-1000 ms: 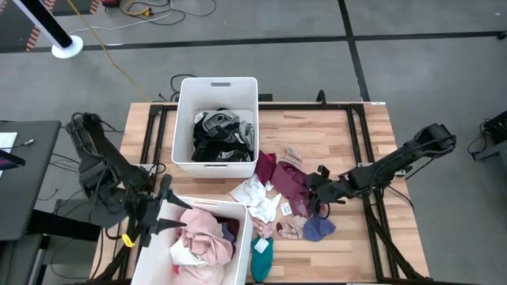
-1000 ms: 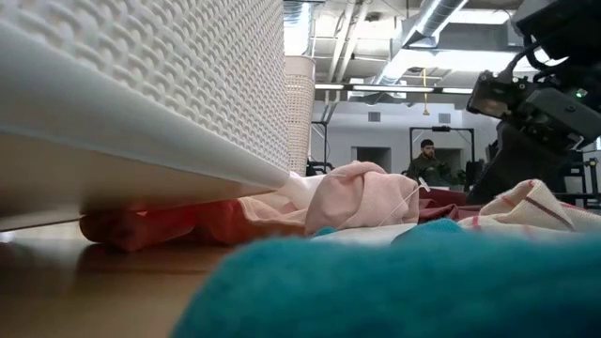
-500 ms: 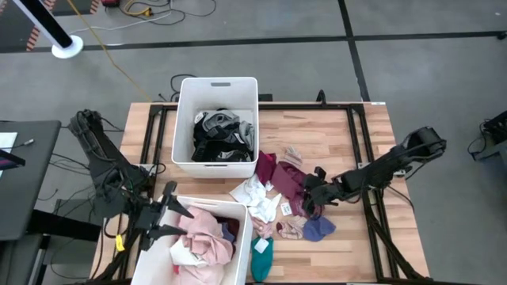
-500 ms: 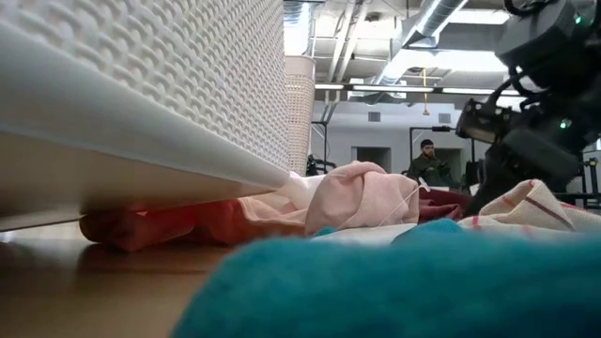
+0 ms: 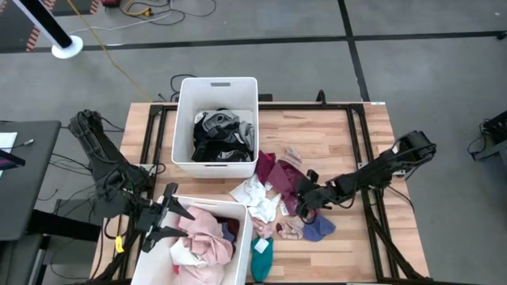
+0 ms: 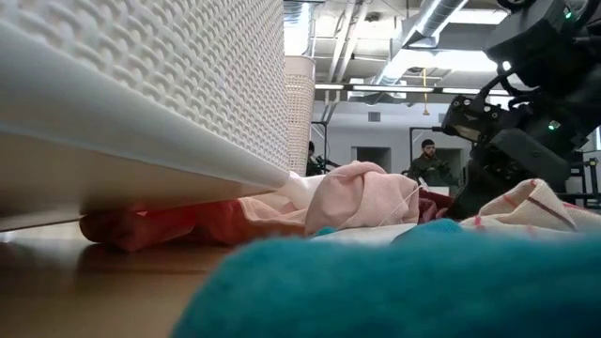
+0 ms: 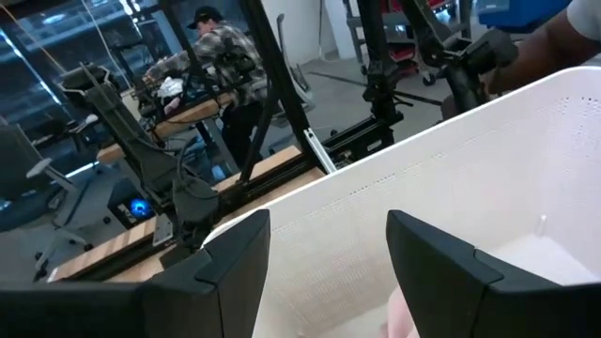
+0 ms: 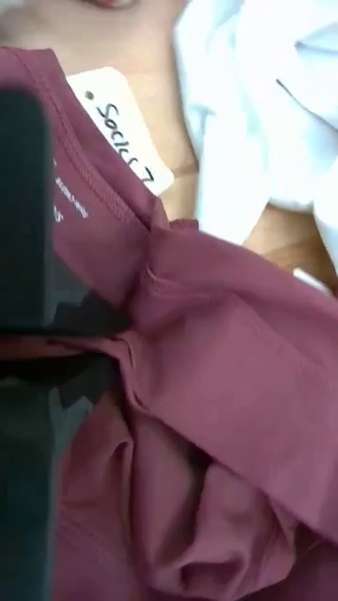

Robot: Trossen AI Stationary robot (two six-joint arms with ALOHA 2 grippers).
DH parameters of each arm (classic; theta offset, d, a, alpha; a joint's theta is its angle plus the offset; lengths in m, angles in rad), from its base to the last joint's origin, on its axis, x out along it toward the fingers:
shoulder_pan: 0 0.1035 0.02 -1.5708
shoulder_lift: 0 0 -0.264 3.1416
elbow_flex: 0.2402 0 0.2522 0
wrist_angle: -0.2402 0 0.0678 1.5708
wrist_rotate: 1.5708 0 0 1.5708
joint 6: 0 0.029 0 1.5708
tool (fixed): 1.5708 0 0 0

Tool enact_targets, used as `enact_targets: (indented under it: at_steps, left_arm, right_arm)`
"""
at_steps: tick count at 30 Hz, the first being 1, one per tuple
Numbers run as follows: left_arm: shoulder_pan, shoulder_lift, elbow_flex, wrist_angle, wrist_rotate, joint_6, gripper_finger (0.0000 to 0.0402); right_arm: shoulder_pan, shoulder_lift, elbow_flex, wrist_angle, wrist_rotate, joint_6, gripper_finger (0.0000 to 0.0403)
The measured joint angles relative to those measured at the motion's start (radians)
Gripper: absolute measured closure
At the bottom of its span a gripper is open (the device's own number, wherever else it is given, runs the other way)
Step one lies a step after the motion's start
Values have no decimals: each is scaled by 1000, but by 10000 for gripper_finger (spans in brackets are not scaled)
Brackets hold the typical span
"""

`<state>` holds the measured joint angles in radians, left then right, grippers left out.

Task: Sort clothes
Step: Put the red underwear into the bottom white laundry bin

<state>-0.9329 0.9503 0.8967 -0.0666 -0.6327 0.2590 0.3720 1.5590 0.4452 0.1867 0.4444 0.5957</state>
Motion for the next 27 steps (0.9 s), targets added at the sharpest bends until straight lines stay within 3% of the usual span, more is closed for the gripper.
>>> enact_targets:
  at_steps: [2,14,27]
  left_arm:
    - [0,1,0,0,0,6,193]
    - [0,0,0,15,0,27,193]
    - [1,39,0,5,0,49,193]
  right_arm:
    - [7,-8,5,-8,-1,-19,392]
    - [18,-142,146,-263,-9,-90,400]
    - [66,-297,366,-471,129,-276,402]
